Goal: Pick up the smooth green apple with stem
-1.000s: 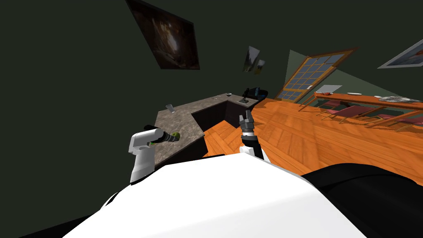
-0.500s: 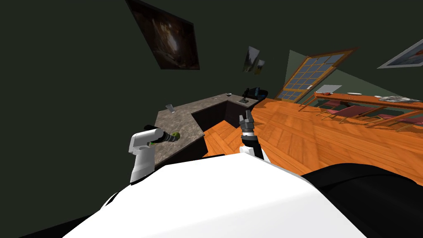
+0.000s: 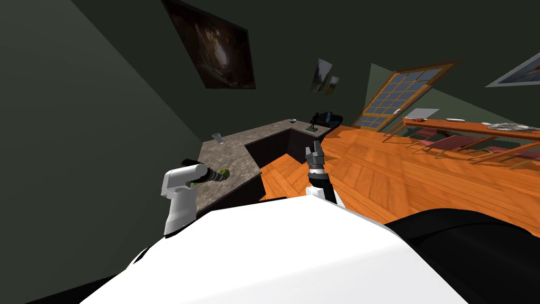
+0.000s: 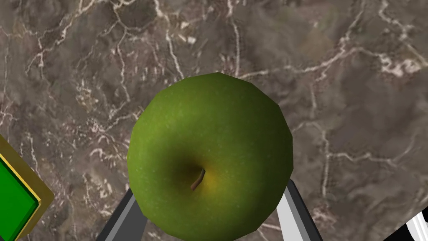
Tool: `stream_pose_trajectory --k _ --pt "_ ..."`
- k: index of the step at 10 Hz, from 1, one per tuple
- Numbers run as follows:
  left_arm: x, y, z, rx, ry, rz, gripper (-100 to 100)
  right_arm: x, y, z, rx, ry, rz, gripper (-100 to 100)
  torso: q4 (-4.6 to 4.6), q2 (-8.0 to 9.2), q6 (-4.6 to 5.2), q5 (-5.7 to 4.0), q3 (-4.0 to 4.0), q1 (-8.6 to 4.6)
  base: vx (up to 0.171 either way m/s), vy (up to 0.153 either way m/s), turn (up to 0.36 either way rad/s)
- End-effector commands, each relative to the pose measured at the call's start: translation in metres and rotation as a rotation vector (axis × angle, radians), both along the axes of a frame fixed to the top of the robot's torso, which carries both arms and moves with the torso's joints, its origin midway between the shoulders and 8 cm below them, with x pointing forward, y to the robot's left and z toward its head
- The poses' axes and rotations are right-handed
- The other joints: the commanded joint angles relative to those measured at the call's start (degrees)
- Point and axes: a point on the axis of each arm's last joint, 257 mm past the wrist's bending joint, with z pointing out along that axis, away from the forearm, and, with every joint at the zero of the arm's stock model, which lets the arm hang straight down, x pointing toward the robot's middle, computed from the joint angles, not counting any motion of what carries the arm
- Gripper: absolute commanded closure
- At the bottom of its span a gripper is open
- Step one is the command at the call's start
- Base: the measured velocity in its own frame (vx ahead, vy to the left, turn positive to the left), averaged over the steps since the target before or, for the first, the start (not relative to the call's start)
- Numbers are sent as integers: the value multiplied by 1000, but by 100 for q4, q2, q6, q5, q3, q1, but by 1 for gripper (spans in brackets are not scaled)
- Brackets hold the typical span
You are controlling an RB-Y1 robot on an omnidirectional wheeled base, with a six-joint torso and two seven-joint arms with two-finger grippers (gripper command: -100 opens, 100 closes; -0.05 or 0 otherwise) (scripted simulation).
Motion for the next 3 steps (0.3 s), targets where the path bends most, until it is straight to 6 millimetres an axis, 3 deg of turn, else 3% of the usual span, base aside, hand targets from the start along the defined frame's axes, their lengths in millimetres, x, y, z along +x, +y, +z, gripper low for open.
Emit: stream_pose_trajectory --k 1,2,3 --pt "-4 -4 7 0 2 -1 100 0 0 0 0 0 0 0 0 0 0 0 0 0 9 12 11" --pt "-2 -2 4 0 0 -1 100 0 0 0 0 0 0 0 0 1 0 -1 1 -1 4 6 2" --pt "-3 -3 5 0 1 -1 0 0 0 0 0 0 0 0 -1 1 1 1 0 -1 0 0 0"
